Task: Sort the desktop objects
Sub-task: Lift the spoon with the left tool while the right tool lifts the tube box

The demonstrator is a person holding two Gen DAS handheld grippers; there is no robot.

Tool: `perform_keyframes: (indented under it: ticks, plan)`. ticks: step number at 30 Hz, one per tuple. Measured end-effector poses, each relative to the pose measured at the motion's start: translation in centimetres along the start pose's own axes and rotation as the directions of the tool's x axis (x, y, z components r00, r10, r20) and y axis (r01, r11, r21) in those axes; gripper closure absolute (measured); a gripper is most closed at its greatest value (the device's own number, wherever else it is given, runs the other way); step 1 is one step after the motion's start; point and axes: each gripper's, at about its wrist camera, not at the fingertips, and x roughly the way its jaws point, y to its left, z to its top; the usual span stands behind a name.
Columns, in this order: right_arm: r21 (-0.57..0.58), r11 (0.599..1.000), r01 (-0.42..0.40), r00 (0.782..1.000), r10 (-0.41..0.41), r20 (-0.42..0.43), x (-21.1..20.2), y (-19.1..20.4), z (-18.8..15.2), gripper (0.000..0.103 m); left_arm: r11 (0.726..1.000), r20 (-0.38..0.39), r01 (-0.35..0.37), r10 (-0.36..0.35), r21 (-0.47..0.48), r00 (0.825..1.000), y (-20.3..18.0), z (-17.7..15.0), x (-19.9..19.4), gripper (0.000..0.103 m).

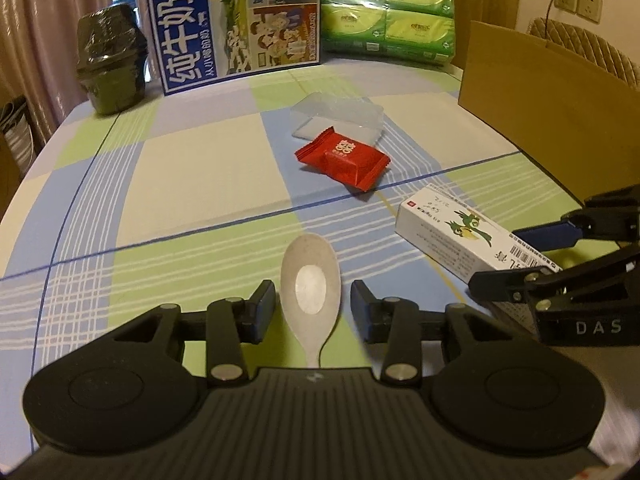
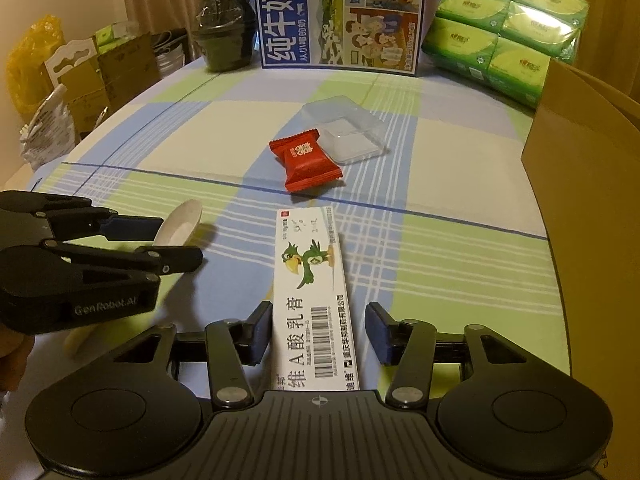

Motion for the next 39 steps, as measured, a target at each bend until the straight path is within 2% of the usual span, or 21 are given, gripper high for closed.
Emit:
perform_keyframes:
  ticks: [5,10,19,29,31,32,35,39]
  plan:
    - [0.000,1.000,-0.001,1.000,0.001,-0.003,0.3,0.1,0.1,0.055,1.000,0.005,0.000,0.000,-0.003,1.000,0.0,0.0,0.2,0.067]
    - [-0.001,1.000,-0.003,1.000,0.003,0.008,0.3,0.1,0.3,0.055,1.000,0.007,0.003,-0.003,-0.010,1.000,0.1,0.0,0.2,0.075]
    - [-0.021,1.000,0.001,1.000,0.000,0.015,0.8,0.0,0.5,0.055,0.999,-0.025,0.001,-0.002,-0.033,1.000,0.2,0.3,0.0,0.076]
    - [-0.038,0.999,0.000,1.000,0.000,0.022,1.9,0.2,1.1,0.055,0.999,-0.019,0.011,-0.012,-0.045,1.000,0.2,0.5,-0.3,0.076]
    - [-0.040,0.999,0.001,1.000,0.000,0.017,2.0,0.4,1.2,0.059,0.999,-0.025,0.010,-0.012,-0.046,1.000,0.2,0.5,-0.2,0.076]
    - [-0.045,0.999,-0.002,1.000,0.002,0.014,2.0,0.4,1.2,0.067,0.999,-0.027,0.010,-0.012,-0.049,1.000,0.3,0.5,-0.2,0.076]
    - [-0.028,0.999,-0.014,1.000,0.014,0.002,1.6,0.5,1.5,0.067,0.998,-0.024,0.011,-0.012,-0.067,1.000,0.5,0.5,-0.3,0.076]
    - [-0.034,0.999,0.002,0.995,0.002,0.095,-0.2,0.8,2.0,0.068,0.997,-0.008,0.011,-0.012,-0.079,1.000,0.5,1.0,-1.1,0.076]
